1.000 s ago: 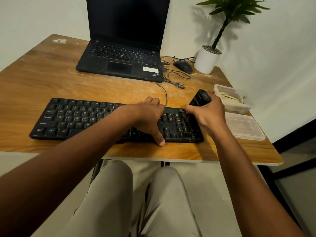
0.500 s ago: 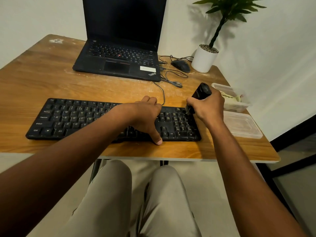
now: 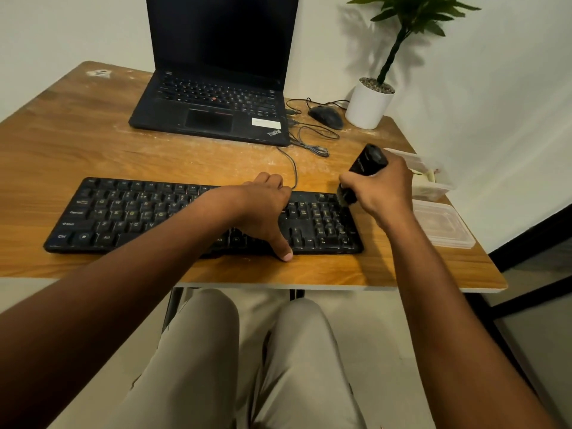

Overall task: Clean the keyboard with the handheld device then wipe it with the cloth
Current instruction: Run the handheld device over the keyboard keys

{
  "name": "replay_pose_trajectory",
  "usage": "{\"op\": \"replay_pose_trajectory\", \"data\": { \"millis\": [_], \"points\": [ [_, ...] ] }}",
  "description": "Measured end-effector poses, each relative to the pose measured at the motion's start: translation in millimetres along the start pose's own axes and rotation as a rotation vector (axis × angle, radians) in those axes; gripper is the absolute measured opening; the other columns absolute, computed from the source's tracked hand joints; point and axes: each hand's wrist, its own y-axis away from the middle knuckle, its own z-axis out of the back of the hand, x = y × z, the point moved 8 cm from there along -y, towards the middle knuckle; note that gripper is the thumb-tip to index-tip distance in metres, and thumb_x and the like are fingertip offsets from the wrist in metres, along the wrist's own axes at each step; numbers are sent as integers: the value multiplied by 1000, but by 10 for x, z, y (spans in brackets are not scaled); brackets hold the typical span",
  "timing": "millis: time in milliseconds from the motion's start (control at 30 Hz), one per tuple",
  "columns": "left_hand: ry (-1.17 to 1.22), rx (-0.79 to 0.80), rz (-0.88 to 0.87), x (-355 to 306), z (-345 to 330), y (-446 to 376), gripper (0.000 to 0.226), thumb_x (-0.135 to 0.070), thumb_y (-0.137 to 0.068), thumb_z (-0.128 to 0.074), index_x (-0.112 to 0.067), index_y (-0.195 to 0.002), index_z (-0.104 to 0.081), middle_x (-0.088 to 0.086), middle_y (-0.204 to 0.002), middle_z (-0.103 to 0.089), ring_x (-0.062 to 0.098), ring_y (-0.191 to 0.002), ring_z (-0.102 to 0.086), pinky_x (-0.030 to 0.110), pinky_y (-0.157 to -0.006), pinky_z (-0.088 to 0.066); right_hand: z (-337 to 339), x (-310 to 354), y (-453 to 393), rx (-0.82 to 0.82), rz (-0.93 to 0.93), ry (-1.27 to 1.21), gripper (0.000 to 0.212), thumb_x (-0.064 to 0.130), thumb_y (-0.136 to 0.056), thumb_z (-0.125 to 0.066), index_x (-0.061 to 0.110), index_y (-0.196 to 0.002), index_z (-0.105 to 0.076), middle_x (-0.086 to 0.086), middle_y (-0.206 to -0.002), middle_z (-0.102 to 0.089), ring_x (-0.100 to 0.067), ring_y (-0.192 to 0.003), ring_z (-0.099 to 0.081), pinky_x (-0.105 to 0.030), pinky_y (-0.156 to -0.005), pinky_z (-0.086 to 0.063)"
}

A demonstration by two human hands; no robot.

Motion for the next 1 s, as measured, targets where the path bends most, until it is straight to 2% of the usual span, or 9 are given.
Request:
{"op": "replay_pose_trajectory", "data": {
  "millis": [200, 267, 367, 467, 567, 633, 767, 933, 1000],
  "points": [
    [15, -8, -3, -7, 1, -10, 130, -73, -62, -82, -17, -160, -18, 5, -157, -22, 26, -146, -19, 51, -119, -33, -142, -46, -29, 54, 14, 52, 26, 31, -68, -84, 25, -78, -61, 9, -81, -65, -13, -79, -63, -27, -64, -45],
    [10, -11, -9, -10, -8, -16, 129, -73, -62, -82, -17, -160, -19, 5, -157, -23, 26, -145, -20, 50, -119, -33, -77, -122, 115, 109, -7, 83, 26, 29, -71, -84, 26, -79, -59, 8, -84, -65, -7, -78, -60, -29, -65, -46],
    [5, -14, -14, -16, -7, -17, 129, -73, -63, -81, -16, -160, -19, 6, -158, -22, 26, -146, -19, 50, -119, -32, 27, -193, 261, 182, -38, 114, 26, 26, -70, -86, 22, -85, -65, 4, -85, -67, -10, -78, -61, -31, -65, -50],
    [-1, -14, -14, -16, 1, -13, 129, -74, -63, -81, -16, -160, -18, 6, -159, -21, 27, -147, -19, 50, -120, -32, 91, -114, 203, 103, -36, 77, 29, 27, -67, -84, 21, -90, -68, 4, -85, -68, -10, -78, -63, -30, -61, -51],
    [-4, -13, -12, -11, 6, 3, 130, -74, -63, -80, -16, -161, -18, 6, -160, -20, 27, -148, -17, 51, -120, -32, -36, 62, 79, 0, 8, -2, 26, 31, -63, -82, 21, -81, -67, 7, -80, -69, -11, -77, -65, -31, -65, -53],
    [1, -12, -10, -13, 8, 11, 129, -74, -63, -81, -16, -160, -20, 6, -160, -20, 27, -148, -18, 51, -120, -32, -196, 149, 10, -4, 32, -11, 26, 33, -63, -82, 21, -80, -66, 9, -78, -68, -13, -77, -65, -26, -63, -49],
    [8, -12, -9, -12, 3, -1, 127, -74, -62, -81, -17, -159, -22, 5, -158, -22, 26, -146, -19, 51, -119, -33, -344, 87, 12, 61, -7, -22, 28, 28, -64, -84, 19, -85, -67, 5, -80, -69, -17, -80, -68, -24, -58, -46],
    [2, -22, -19, -5, -12, -20, 127, -74, -62, -81, -16, -159, -23, 5, -156, -24, 26, -144, -22, 51, -117, -35, -173, -29, 479, 249, -65, 0, 27, 18, -70, -85, 23, -83, -63, 6, -83, -68, -13, -80, -66, -29, -66, -54],
    [-5, -23, -17, -4, -8, -17, 127, -74, -63, -81, -15, -159, -23, 6, -156, -24, 27, -145, -21, 51, -118, -35, -97, 2, 588, 309, -51, 44, 27, 16, -70, -85, 18, -81, -61, 8, -81, -67, -12, -79, -65, -34, -71, -56]
  ]
}}
